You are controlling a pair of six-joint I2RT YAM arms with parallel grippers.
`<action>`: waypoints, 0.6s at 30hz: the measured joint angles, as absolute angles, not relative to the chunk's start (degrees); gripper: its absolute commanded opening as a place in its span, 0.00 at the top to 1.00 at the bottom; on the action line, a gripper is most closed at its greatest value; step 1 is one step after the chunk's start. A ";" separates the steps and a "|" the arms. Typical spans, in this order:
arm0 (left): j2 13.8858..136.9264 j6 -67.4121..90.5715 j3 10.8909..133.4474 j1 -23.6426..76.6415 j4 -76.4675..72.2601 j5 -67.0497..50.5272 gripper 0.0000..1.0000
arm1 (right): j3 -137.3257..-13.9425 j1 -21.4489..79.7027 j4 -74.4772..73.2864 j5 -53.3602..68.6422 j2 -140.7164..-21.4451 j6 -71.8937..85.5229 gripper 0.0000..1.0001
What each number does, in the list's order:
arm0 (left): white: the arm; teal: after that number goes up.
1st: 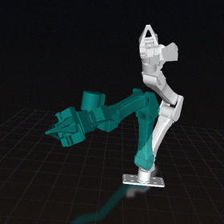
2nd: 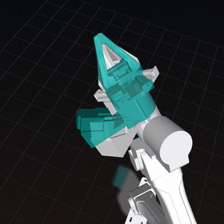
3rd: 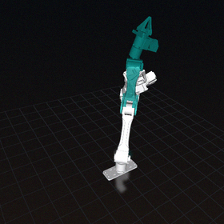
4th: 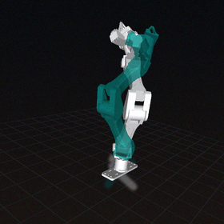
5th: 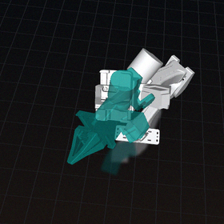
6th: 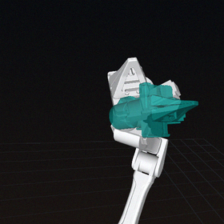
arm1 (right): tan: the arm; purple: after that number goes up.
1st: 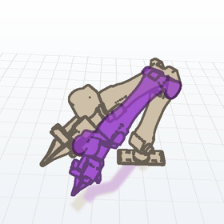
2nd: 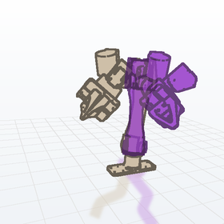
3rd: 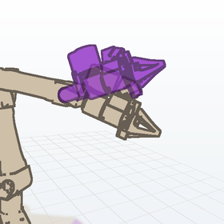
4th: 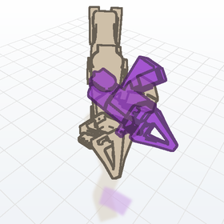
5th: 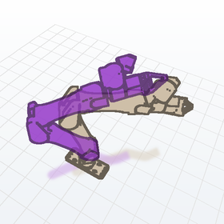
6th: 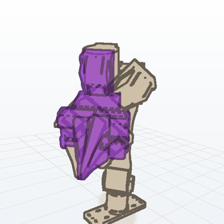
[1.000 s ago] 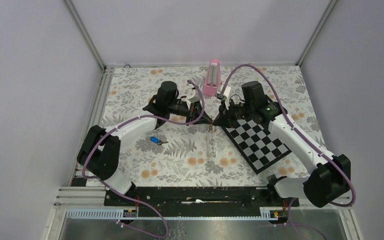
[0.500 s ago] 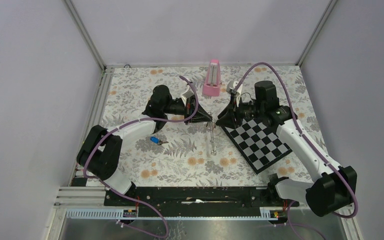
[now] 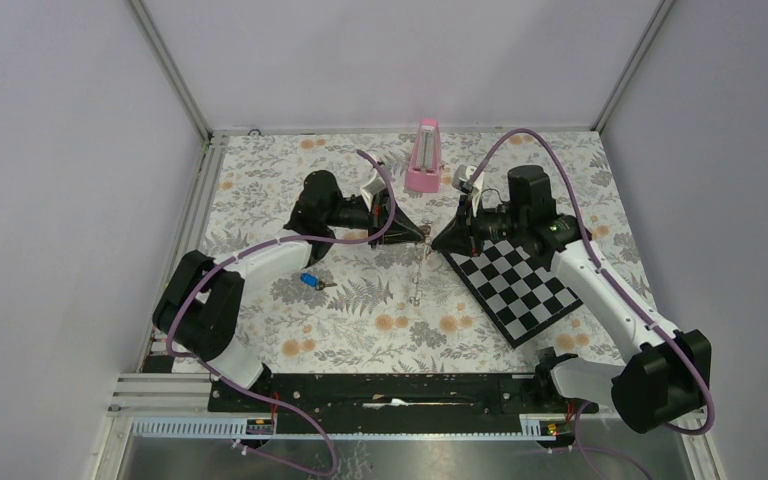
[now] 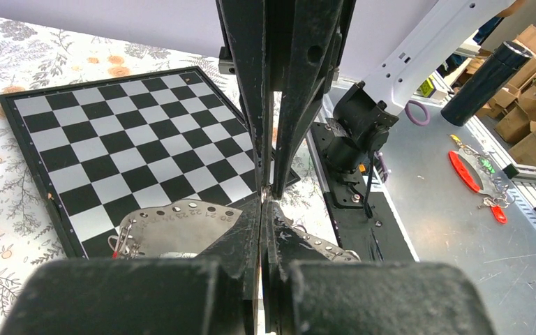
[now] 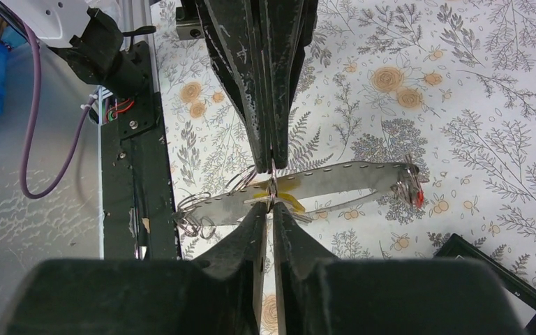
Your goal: Put the keys on the keyring
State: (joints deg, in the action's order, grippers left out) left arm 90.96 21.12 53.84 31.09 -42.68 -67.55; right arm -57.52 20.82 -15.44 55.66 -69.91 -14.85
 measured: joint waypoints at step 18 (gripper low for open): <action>90.89 25.12 52.49 31.09 -48.12 -67.66 1.00 | -54.74 20.75 -10.76 56.75 -70.46 -12.12 1.00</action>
State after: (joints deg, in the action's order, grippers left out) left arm 90.89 25.12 52.49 31.09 -48.12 -67.66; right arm -54.74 20.75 -10.76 56.75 -70.46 -12.12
